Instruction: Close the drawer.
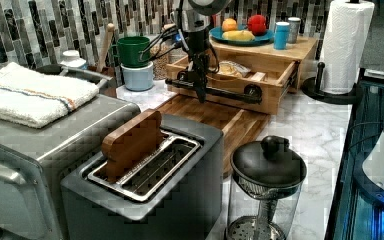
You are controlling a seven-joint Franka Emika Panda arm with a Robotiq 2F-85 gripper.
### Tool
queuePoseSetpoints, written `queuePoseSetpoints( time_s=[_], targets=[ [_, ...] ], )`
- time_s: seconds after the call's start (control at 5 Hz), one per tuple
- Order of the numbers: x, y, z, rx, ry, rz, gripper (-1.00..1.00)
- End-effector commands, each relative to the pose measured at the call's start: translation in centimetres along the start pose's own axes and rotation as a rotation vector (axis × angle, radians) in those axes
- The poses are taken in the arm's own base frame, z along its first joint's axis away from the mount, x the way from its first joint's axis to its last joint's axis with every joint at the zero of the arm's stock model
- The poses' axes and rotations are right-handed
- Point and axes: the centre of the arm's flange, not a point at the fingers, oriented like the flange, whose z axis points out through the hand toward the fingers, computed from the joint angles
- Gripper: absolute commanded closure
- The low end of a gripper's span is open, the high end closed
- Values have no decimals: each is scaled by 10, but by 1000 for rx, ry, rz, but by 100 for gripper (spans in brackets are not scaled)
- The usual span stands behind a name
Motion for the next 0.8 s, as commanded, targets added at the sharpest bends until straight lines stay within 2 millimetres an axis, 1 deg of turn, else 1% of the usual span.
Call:
queuePoseSetpoints(
  time_s=[0.2,0.4,0.6,0.8],
  targets=[
    [7,111,-40,-103,52,-92,100],
    [1,153,-32,-104,38,-52,100],
    [-14,200,-18,-75,53,12,100],
    [-35,247,-15,-76,91,69,100]
  ],
)
